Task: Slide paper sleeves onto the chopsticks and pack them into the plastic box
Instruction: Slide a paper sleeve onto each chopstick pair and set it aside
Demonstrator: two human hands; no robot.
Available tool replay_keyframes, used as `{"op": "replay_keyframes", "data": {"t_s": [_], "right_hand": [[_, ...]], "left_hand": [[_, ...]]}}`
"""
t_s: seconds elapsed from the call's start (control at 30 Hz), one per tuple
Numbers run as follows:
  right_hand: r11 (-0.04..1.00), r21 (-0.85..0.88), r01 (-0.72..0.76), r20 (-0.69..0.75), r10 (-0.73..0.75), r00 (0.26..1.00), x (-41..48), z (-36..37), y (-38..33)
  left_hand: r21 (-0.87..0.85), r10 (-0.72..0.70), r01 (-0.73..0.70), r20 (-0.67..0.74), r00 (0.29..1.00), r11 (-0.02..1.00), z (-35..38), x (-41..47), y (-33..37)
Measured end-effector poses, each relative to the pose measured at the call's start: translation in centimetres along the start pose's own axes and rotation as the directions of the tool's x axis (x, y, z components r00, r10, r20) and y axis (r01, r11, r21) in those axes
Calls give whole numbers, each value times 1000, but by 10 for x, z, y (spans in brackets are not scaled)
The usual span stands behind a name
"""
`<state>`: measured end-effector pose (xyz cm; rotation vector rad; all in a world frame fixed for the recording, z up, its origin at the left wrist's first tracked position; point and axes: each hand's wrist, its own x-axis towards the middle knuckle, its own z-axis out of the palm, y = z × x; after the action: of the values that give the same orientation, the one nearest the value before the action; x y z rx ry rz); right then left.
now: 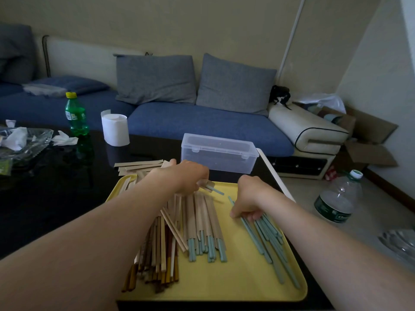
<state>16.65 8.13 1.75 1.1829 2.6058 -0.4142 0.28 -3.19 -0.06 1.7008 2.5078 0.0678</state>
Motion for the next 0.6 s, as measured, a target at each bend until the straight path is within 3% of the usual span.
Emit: {"op": "replay_keyframes", "data": {"t_s": [0.2, 0.43, 0.5, 0.6], "right_hand": [[1000, -4, -17, -16, 17, 1000, 0, 2, -4], [1000, 13, -29, 150, 26, 988, -1, 0, -7], [999, 40, 17, 99, -21, 995, -2, 0, -6], [975, 173, 139, -94, -124, 988, 2, -2, -2]], "left_hand": [[6, 10, -10, 8, 1000, 1000, 1, -1, -2], [-2, 0, 0, 28, 1000, 1000, 3, 0, -11], [1, -10, 10, 35, 999, 1000, 3, 0, -13], [14, -32, 31, 56, 998, 999, 1, -1, -13]]}}
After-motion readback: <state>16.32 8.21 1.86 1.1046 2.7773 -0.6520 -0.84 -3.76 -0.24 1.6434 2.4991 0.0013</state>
